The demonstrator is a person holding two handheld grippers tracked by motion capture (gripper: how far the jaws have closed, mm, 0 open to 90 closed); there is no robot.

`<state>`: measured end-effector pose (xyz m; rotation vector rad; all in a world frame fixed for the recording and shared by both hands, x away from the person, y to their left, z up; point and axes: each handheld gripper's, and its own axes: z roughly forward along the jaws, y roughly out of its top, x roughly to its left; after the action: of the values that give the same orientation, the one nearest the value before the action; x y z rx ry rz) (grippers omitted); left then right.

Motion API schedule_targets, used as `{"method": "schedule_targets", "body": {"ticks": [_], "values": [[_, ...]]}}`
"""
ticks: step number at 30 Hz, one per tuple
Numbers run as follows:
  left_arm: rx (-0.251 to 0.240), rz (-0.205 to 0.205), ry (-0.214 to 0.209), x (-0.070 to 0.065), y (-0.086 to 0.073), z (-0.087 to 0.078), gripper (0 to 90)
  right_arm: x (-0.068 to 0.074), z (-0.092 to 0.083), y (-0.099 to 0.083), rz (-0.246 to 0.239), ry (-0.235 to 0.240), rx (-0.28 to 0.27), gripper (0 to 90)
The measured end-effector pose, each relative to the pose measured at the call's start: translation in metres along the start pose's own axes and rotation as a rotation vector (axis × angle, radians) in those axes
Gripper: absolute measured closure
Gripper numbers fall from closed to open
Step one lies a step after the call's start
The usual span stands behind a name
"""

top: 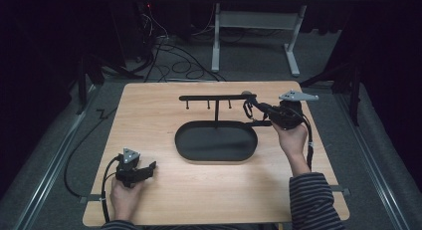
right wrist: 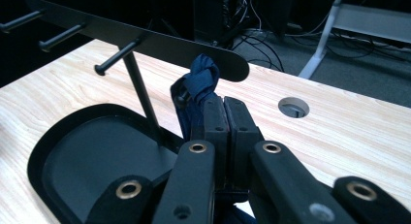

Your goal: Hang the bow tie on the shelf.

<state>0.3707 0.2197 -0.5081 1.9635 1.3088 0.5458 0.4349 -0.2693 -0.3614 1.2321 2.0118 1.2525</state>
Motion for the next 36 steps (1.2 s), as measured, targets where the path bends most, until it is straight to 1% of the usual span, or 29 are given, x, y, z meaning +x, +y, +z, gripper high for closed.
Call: {"method": "schedule_targets", "body": {"ticks": [2, 6, 10, 13, 19, 22, 25, 27, 29, 30, 36], "values": [[0.0, -0.001, -0.001, 0.0, 0.0, 0.0, 29.3, 0.0, 0.001, 0.0, 0.002, 0.0, -0.001, 90.0], [-0.002, -0.002, 0.0, 0.0, 0.0, 0.0, 29.3, -0.003, 0.005, -0.002, 0.015, -0.005, 0.012, 90.0], [-0.002, -0.003, -0.002, 0.0, 0.0, 0.0, 29.3, -0.004, 0.007, -0.003, 0.018, -0.003, 0.021, 89.9], [-0.002, -0.003, -0.002, 0.0, 0.0, 0.0, 29.3, -0.004, 0.008, -0.003, 0.021, 0.0, 0.019, 87.1], [0.0, -0.001, -0.003, 0.0, 0.0, 0.0, 29.3, -0.003, 0.007, -0.003, 0.022, 0.002, 0.018, 85.2], [-0.002, -0.002, -0.001, 0.0, 0.0, 0.0, 29.2, -0.002, 0.002, -0.002, 0.02, 0.006, 0.001, 82.7], [-0.002, -0.003, -0.002, 0.0, 0.0, 0.0, 29.3, -0.001, 0.0, -0.002, 0.022, 0.009, -0.001, 80.1], [-0.002, -0.002, -0.001, 0.0, 0.0, 0.0, 29.3, -0.001, -0.004, -0.001, 0.018, 0.009, -0.01, 76.5], [-0.002, -0.003, -0.002, 0.0, 0.0, 0.0, 29.3, 0.0, -0.006, -0.001, 0.02, 0.008, -0.012, 75.1], [-0.002, -0.002, -0.002, 0.0, 0.0, 0.0, 29.3, 0.0, -0.01, -0.001, 0.018, 0.008, -0.02, 72.9], [-0.002, -0.002, -0.002, 0.0, 0.0, 0.0, 29.3, 0.001, -0.021, -0.001, 0.022, 0.006, -0.032, 70.2]]}}
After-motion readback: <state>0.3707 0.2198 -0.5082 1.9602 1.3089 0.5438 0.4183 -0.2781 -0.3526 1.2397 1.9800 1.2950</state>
